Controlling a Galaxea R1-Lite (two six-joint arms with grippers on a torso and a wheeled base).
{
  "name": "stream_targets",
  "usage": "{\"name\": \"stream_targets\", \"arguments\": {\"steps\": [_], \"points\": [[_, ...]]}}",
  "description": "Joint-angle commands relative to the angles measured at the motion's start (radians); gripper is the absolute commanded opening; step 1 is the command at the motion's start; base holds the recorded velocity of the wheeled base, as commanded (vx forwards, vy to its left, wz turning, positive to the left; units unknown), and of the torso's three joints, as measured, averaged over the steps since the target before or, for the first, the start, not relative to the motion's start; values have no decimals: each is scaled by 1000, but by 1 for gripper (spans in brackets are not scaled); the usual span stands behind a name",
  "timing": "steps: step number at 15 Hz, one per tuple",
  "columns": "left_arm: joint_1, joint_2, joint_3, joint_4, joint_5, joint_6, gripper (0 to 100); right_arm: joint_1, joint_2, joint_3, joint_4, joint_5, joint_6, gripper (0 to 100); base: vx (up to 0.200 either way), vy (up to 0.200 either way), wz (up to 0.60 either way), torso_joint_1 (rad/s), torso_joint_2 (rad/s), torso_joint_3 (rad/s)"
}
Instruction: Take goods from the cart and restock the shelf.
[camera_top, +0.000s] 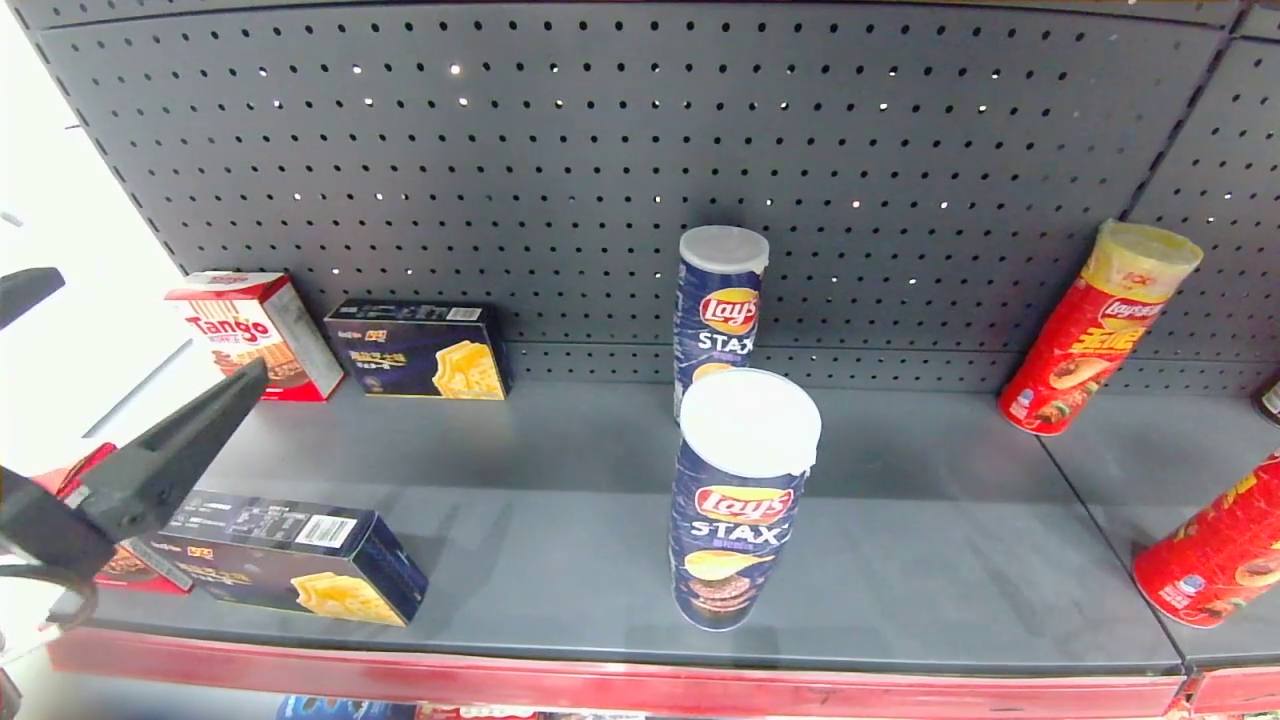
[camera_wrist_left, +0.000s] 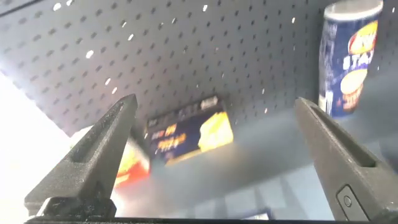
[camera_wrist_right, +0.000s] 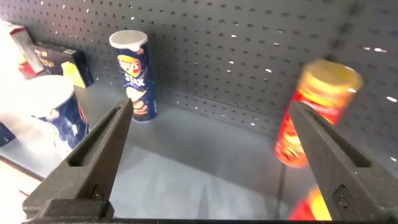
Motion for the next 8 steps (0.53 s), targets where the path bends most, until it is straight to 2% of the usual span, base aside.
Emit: {"name": "stream_targets", "arguments": {"steps": [1,4,6,8], "points": [[-1,-206,11,134,21,-1,100,-25,-212,121,3,2,-1,100,0,0,0,0,0,0],[-1,-396,14,336,20,1,100,-39,-341,240,12,-1,-1,100,0,0,0,0,0,0],[1,-474,28,398,23,1,100,-68,-392,268,50,2,-1,100,0,0,0,0,0,0],[28,-641,52,563,35,1,100,-97,-528,288,228,8,-3,100,0,0,0,0,0,0]]}}
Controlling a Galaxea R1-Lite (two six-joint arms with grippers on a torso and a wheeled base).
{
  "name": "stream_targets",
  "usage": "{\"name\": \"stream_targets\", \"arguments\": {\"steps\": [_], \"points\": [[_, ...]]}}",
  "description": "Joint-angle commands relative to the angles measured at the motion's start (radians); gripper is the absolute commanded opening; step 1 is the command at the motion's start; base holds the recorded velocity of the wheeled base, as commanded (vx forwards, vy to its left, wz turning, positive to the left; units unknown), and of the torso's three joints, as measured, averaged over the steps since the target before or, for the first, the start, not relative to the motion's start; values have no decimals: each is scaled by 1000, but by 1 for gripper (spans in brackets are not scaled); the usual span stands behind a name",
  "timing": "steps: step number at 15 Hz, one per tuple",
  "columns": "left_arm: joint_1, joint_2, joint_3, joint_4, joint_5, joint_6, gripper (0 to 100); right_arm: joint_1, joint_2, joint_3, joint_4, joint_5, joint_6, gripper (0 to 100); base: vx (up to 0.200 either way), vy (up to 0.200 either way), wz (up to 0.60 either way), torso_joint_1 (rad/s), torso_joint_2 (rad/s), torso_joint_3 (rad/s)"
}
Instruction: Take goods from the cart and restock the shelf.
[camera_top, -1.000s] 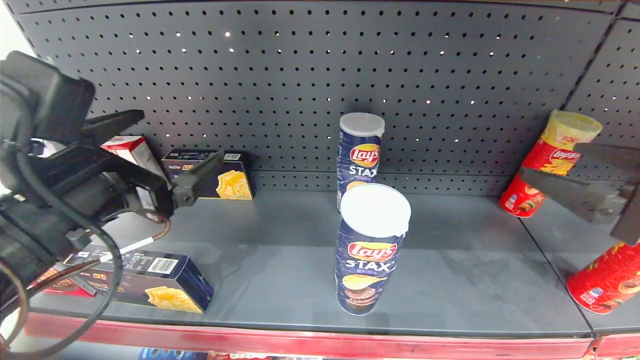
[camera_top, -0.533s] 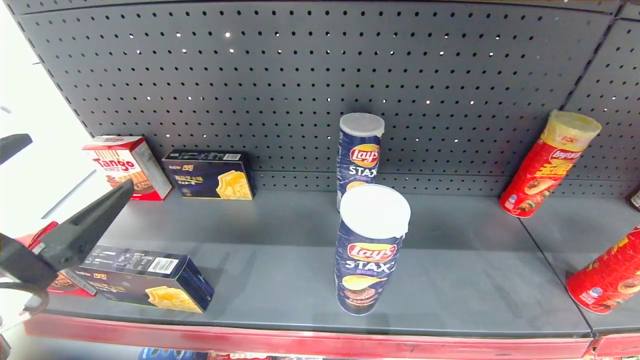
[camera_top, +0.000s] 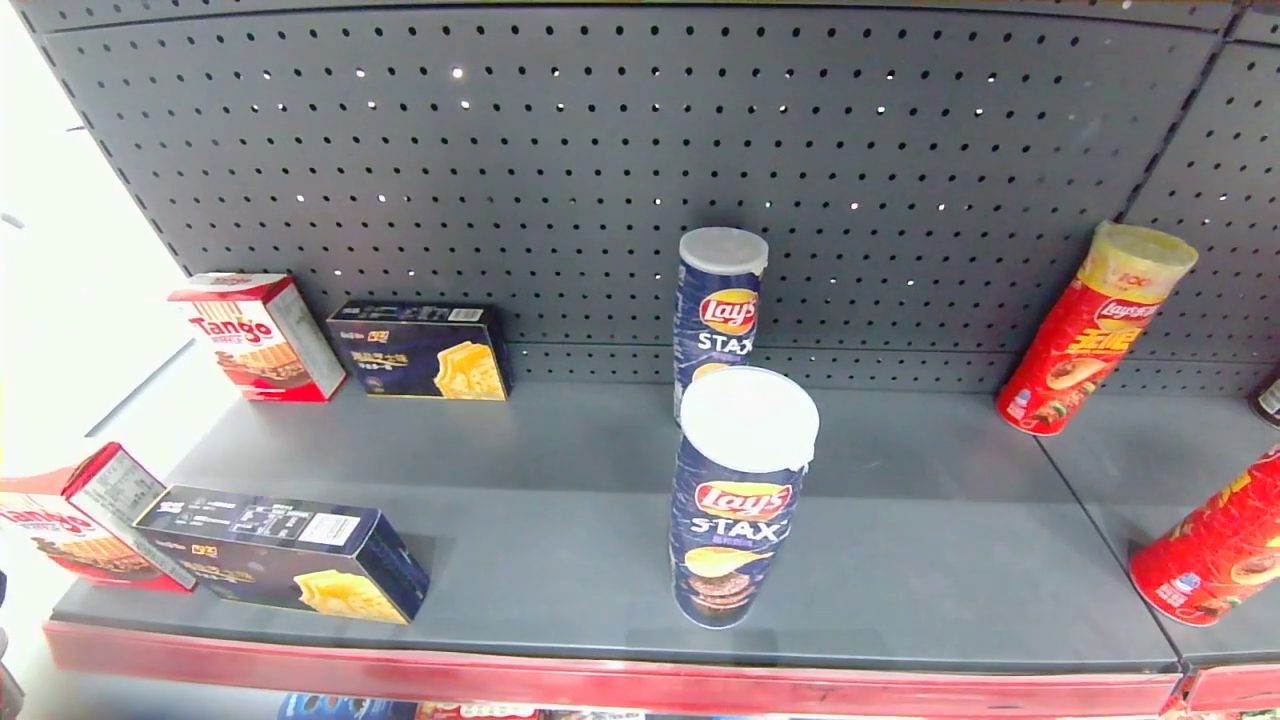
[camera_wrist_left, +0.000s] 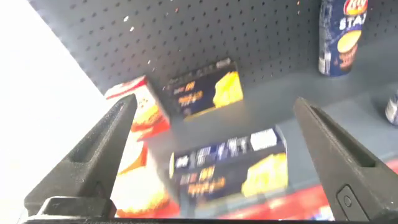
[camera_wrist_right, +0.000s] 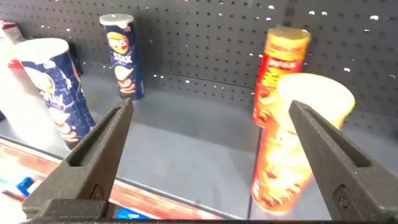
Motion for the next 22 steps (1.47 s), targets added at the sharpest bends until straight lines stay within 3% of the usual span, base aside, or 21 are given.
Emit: {"name": "stream_targets", "arguments": {"steps": [1,3,6,7,8,9,11,13,14,15,16,18,22], "points": [[32,-237,31,148,9,-1,100,-27,-189,29,159,4,-1,100,0,0,0,0,0,0],[54,-369,87,262,7,-6,100,-28,-311,50,318,4,-1,100,0,0,0,0,0,0],[54,-452,216,268,7,-9,100,-28,-311,133,326,3,2,100,0,0,0,0,0,0],[54,-452,216,268,7,-9,100,-28,-311,133,326,3,2,100,0,0,0,0,0,0],[60,-485,305,269,7,-14,100,-24,-311,214,326,4,6,100,0,0,0,0,0,0],[63,-485,336,262,7,-15,100,-24,-311,248,323,4,6,100,0,0,0,0,0,0],[64,-485,390,259,6,-15,100,-51,-249,251,323,-34,57,100,0,0,0,0,0,0],[66,-485,391,257,7,-15,100,-91,-194,251,324,-60,78,100,0,0,0,0,0,0],[138,-485,391,257,7,-57,100,-214,-114,251,324,-71,98,100,0,0,0,0,0,0],[178,-485,391,257,9,-69,100,-291,-137,251,324,-71,98,100,0,0,0,0,0,0],[170,-485,391,257,11,-63,100,-358,-202,257,318,-68,106,100,0,0,0,0,0,0],[170,-484,393,256,32,-37,100,-353,-211,311,194,-172,129,100,0,0,0,0,0,0],[173,-473,391,257,46,-27,100,-341,-51,303,217,-129,129,100,0,0,0,0,0,0]]}}
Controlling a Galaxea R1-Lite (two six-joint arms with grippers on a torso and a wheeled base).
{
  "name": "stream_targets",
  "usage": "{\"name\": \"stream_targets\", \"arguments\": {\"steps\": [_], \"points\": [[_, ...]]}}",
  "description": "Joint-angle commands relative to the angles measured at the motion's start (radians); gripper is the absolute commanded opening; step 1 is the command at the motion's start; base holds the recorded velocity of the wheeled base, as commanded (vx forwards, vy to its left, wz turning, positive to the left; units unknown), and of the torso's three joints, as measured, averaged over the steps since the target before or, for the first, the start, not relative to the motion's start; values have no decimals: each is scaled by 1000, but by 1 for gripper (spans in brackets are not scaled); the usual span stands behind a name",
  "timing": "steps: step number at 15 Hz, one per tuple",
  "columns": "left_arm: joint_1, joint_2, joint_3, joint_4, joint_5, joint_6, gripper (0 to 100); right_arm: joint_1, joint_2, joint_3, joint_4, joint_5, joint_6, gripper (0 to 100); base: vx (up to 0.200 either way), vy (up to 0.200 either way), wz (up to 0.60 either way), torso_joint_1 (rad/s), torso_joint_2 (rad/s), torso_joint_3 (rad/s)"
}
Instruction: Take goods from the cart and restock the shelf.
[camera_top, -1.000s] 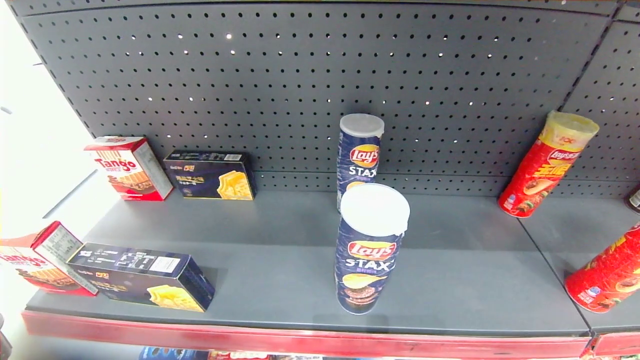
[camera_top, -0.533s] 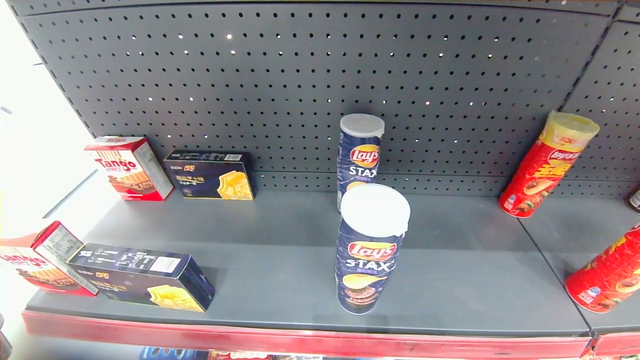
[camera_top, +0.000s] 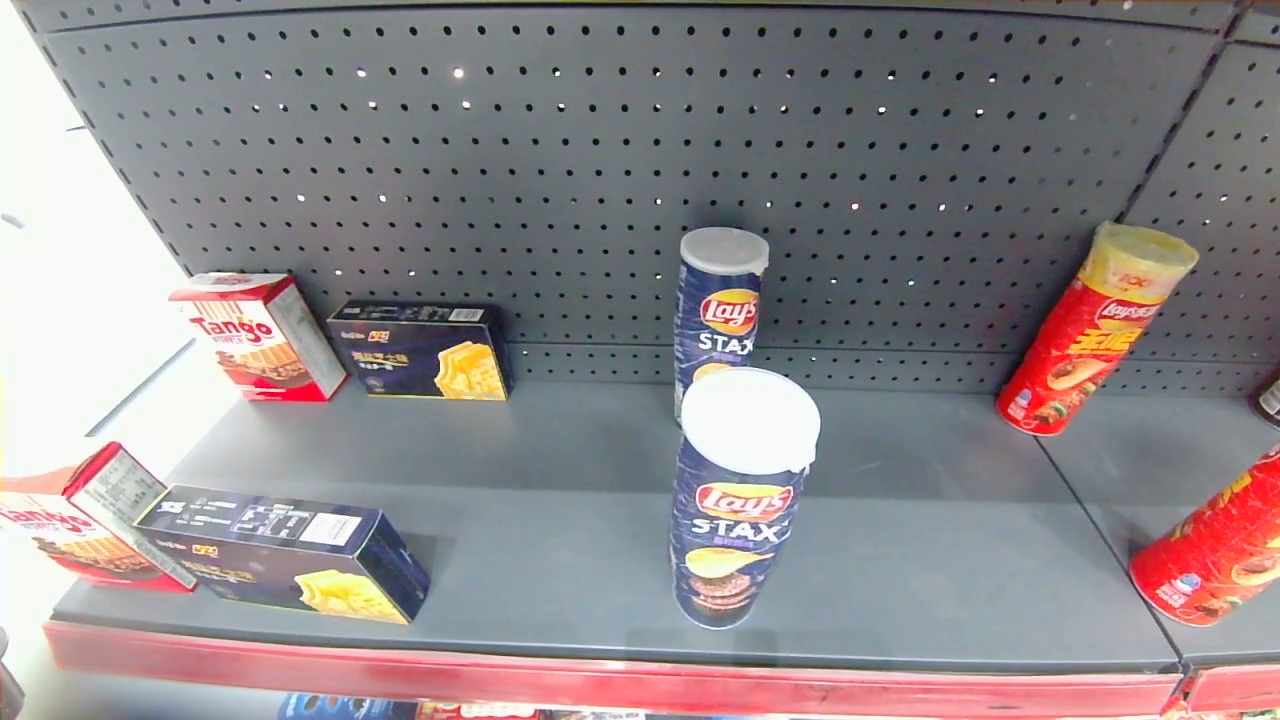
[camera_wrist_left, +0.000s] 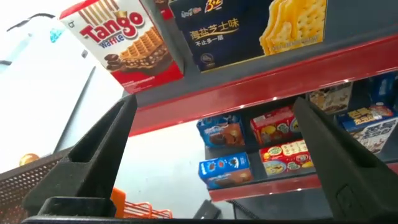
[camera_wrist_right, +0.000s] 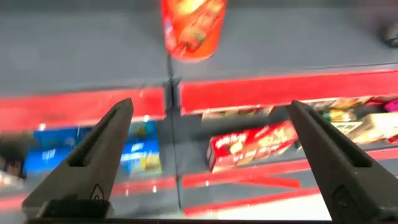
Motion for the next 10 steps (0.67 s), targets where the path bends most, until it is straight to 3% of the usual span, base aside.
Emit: {"name": "stream_targets", "arguments": {"steps": [1,6,7,8,9,10], "points": [[1,22,-1,1,0,-2,100,-12,103,0,7,10,4,100,0,0,0,0,0,0],[1,26,-1,1,0,-3,100,-184,-77,1,1,-16,1,100,0,0,0,0,0,0],[1,25,-1,1,0,-14,100,-131,-89,0,7,53,-13,100,0,0,0,0,0,0],[1,22,-1,1,0,-22,100,-82,-91,4,-4,308,-19,100,0,0,0,0,0,0],[-2,20,-1,1,0,-45,100,-131,-115,9,-15,444,-19,100,0,0,0,0,0,0],[-2,20,1,1,2,-82,100,-131,-155,7,-15,401,-18,100,0,0,0,0,0,0]]}}
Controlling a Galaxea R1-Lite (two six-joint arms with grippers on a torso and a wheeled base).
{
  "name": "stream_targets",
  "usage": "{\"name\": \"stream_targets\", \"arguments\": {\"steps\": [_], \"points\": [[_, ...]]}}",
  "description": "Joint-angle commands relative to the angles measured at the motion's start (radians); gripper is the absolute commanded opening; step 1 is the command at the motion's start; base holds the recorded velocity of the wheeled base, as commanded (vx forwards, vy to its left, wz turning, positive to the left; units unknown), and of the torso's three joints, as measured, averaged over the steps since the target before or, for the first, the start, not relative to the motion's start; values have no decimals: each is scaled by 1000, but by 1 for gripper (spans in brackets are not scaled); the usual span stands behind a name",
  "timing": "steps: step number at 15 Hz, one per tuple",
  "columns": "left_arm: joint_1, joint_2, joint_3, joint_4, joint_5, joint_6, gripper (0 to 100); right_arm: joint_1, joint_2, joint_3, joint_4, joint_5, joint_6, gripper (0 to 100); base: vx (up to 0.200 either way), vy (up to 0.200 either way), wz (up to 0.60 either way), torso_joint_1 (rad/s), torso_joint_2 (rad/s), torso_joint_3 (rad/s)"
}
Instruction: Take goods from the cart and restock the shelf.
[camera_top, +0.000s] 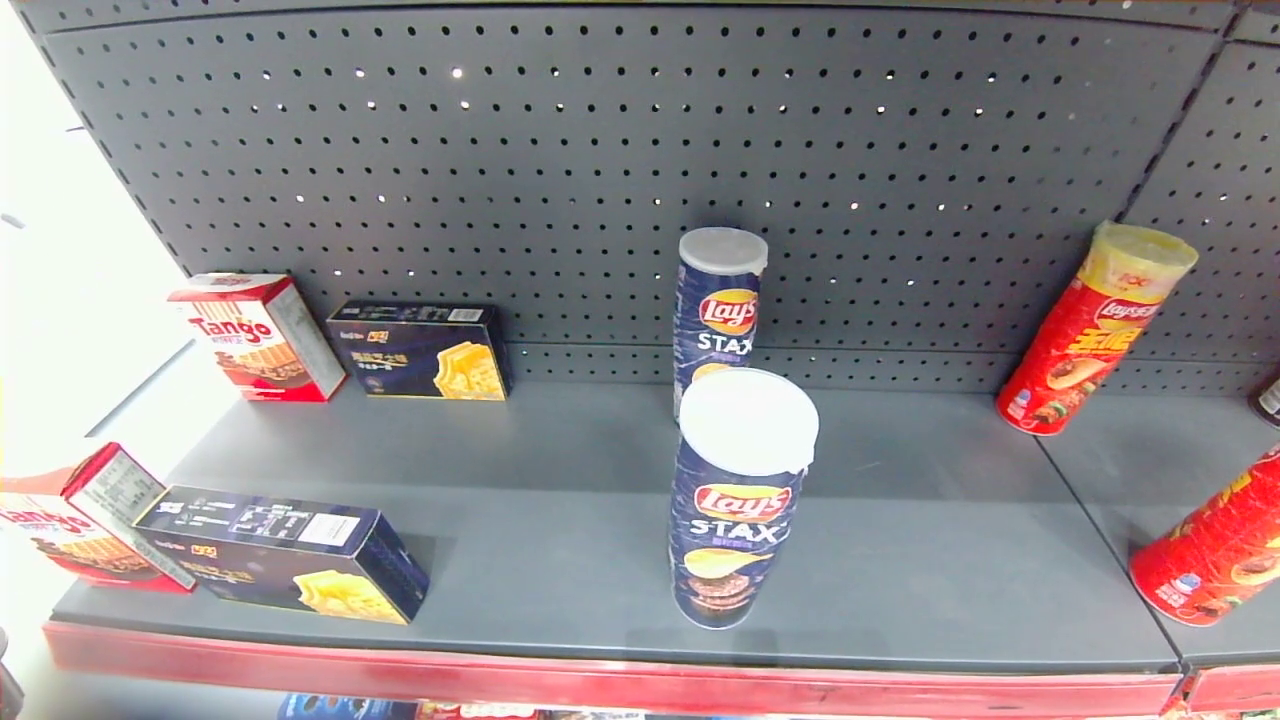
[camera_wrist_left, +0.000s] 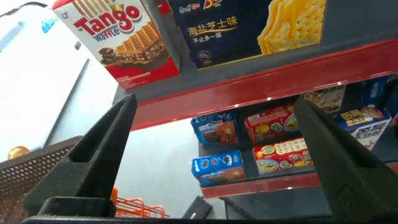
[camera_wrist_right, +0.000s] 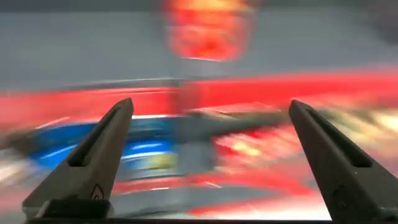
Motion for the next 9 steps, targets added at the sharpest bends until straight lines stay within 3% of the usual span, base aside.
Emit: {"name": "stream_targets", "arguments": {"steps": [1,3,5,6,8,9], "points": [[-1,2,1,3,2,-35,100,10,-73,6,-11,-44,1,100,0,0,0,0,0,0],[-1,2,1,8,3,-79,100,10,-73,33,-17,-128,25,100,0,0,0,0,0,0],[2,6,0,9,9,-81,100,10,-75,32,-15,-122,15,100,0,0,0,0,0,0],[117,127,0,11,48,-84,100,11,-75,32,-17,-121,12,100,0,0,0,0,0,0],[274,178,0,11,43,-102,100,11,-75,32,-15,-121,12,100,0,0,0,0,0,0],[277,172,0,11,40,-104,100,11,-75,32,-17,-121,12,100,0,0,0,0,0,0]]}}
